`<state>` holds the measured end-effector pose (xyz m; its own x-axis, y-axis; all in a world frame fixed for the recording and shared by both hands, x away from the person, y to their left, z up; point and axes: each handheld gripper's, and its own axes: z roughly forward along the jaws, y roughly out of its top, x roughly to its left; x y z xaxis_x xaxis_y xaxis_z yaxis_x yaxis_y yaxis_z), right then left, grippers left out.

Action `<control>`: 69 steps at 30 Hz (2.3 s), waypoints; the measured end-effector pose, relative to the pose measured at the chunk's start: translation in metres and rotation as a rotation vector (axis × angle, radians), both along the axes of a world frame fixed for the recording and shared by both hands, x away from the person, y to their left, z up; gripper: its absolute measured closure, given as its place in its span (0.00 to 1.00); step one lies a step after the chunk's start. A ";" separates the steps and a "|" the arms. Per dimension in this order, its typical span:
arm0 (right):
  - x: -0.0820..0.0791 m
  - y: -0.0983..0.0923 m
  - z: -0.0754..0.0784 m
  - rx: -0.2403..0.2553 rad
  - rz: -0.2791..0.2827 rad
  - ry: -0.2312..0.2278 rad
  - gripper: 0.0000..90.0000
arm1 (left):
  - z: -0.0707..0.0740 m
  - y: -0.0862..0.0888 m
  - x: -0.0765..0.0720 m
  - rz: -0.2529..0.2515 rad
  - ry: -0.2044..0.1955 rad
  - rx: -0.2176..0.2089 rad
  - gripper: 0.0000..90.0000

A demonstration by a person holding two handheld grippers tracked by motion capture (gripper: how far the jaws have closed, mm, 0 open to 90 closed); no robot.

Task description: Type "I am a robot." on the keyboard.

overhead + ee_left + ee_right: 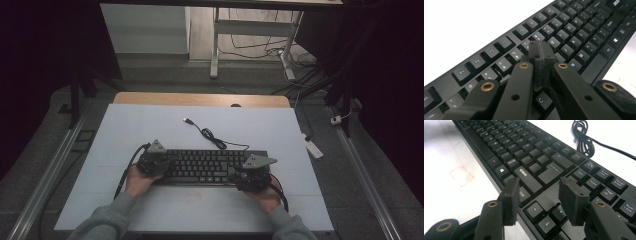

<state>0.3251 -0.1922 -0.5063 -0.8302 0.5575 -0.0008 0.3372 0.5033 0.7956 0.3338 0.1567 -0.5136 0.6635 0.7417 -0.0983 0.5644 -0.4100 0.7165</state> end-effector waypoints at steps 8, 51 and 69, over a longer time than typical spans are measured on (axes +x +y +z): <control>0.000 0.000 0.000 -0.007 0.001 0.002 0.57 | -0.005 -0.002 0.005 0.012 0.009 0.004 0.98; 0.001 -0.001 0.000 0.007 -0.001 -0.002 0.57 | 0.012 0.009 -0.006 0.032 -0.035 -0.077 0.76; 0.001 -0.001 0.001 0.007 0.000 -0.005 0.57 | 0.026 0.028 -0.042 0.022 -0.038 -0.074 0.42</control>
